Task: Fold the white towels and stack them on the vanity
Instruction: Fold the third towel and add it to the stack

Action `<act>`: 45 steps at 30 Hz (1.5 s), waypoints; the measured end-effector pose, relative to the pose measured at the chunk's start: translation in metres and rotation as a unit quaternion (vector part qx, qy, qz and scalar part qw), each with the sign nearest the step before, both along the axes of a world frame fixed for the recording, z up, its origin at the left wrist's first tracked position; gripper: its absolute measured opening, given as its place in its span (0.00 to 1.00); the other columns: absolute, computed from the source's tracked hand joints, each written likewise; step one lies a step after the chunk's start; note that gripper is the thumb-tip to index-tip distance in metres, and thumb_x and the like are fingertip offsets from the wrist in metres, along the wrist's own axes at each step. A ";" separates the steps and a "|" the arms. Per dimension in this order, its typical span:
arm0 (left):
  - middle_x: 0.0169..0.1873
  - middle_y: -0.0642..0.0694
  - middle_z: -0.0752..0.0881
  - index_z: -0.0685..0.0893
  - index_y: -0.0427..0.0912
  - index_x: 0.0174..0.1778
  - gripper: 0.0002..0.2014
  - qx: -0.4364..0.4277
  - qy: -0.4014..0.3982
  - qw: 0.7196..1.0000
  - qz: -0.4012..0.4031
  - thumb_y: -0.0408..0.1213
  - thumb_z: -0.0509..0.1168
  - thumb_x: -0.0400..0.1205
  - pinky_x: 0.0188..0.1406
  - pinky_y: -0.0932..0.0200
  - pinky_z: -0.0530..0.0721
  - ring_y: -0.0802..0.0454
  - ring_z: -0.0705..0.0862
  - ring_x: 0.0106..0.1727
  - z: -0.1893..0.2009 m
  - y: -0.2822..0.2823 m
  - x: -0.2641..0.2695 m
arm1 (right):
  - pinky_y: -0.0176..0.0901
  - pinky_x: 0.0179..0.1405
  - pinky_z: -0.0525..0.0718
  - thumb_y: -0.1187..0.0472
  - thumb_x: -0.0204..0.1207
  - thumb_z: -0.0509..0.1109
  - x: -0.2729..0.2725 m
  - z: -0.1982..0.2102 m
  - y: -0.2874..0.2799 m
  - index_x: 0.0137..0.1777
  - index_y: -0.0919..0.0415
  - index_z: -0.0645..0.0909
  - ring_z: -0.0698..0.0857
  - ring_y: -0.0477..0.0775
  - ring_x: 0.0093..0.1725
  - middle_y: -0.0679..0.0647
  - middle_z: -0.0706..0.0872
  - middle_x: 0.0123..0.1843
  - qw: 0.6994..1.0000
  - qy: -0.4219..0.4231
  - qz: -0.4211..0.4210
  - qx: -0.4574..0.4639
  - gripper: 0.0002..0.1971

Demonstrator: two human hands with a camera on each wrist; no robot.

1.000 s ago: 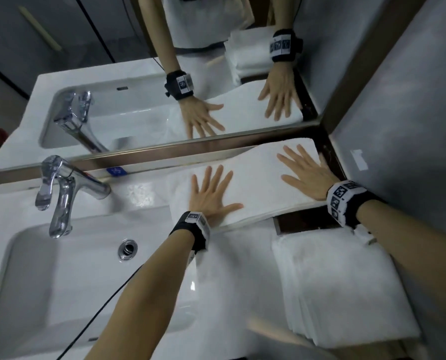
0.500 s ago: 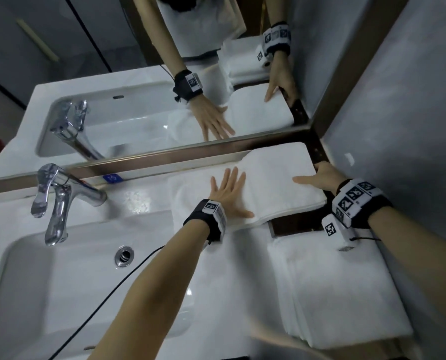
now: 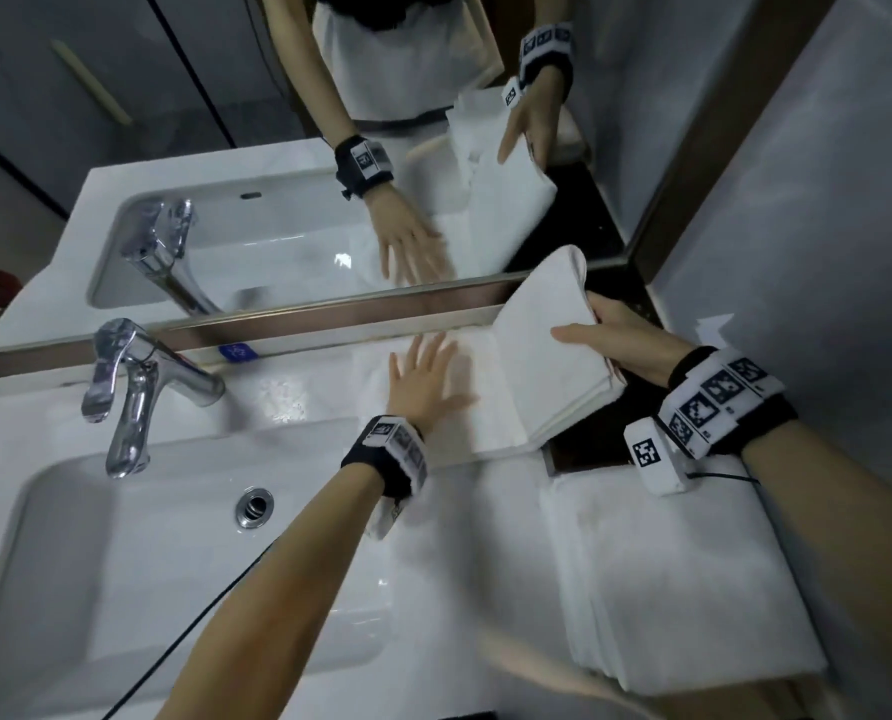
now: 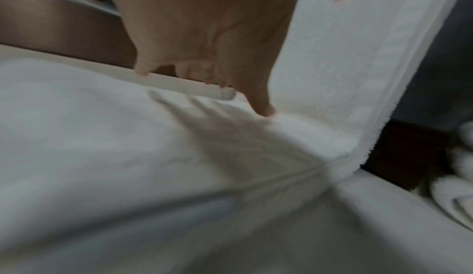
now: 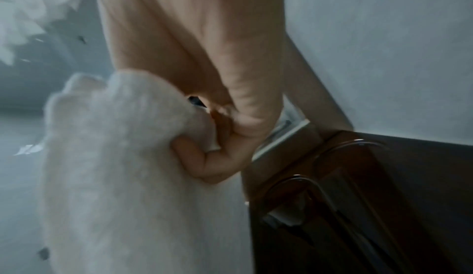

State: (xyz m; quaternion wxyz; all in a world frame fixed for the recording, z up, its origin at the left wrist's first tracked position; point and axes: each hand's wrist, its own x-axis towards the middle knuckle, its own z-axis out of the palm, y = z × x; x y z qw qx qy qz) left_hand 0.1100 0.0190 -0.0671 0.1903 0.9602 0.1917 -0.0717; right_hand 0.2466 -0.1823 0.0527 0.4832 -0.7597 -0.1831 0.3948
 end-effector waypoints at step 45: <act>0.84 0.47 0.39 0.42 0.47 0.83 0.29 0.046 0.001 0.996 0.071 0.49 0.42 0.88 0.81 0.36 0.37 0.46 0.36 0.85 -0.013 0.019 -0.049 | 0.62 0.82 0.36 0.49 0.86 0.45 -0.089 -0.116 0.124 0.84 0.50 0.36 0.32 0.59 0.84 0.50 0.34 0.86 0.870 -0.341 0.192 -0.300 0.30</act>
